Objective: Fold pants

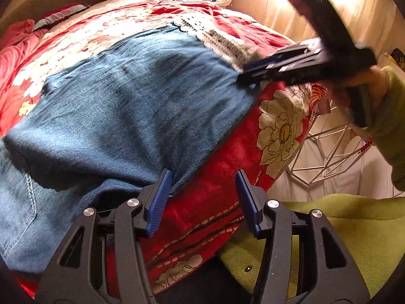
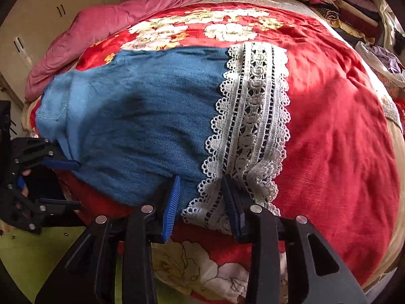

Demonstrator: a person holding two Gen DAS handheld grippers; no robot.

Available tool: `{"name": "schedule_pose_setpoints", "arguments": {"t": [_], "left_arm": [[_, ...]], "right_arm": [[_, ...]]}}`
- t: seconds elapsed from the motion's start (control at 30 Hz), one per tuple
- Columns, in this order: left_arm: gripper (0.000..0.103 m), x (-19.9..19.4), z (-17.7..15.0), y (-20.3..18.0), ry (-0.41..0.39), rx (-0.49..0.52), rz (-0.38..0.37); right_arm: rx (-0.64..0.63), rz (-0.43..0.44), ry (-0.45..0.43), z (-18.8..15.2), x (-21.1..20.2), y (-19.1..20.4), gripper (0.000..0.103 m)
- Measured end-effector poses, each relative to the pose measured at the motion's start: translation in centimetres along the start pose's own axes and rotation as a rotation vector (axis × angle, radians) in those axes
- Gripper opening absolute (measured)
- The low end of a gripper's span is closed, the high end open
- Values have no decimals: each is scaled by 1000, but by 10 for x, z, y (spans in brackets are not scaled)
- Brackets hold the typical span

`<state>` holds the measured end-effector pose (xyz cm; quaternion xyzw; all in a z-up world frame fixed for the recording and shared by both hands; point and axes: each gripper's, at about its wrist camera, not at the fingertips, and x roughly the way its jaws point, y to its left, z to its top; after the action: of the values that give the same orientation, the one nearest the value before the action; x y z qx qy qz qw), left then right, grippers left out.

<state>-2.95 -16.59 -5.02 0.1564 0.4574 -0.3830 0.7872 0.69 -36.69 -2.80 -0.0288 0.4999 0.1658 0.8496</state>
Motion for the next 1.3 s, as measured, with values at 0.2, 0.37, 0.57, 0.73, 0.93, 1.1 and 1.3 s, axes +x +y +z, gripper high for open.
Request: {"name": "schedule_pose_setpoints", "arguments": {"t": [0.2,0.37,0.57,0.73,0.93,1.1,1.3], "left_arm": [[55,-37,6,23,-107,-69,-51],[59,-66,31,78,-166,-184,90],[59,-62,66,145,-160,-320,160],[59,-32,81,198,-95,-432,157],[58,11,81,223,-41,-517,58],[6,15,90,213,-43,-494,53],[1,-5,128,216,-109,-435,115]], "right_arm": [[-15,58,-166,23,-53,-7,41],[74,36,-250,68,-61,-53,53],[201,116,-189,109,-9,-105,53],[182,164,-122,127,32,-115,53],[127,189,-100,125,50,-107,39],[49,189,-154,123,35,-88,19],[10,101,-267,153,1,-93,17]]}}
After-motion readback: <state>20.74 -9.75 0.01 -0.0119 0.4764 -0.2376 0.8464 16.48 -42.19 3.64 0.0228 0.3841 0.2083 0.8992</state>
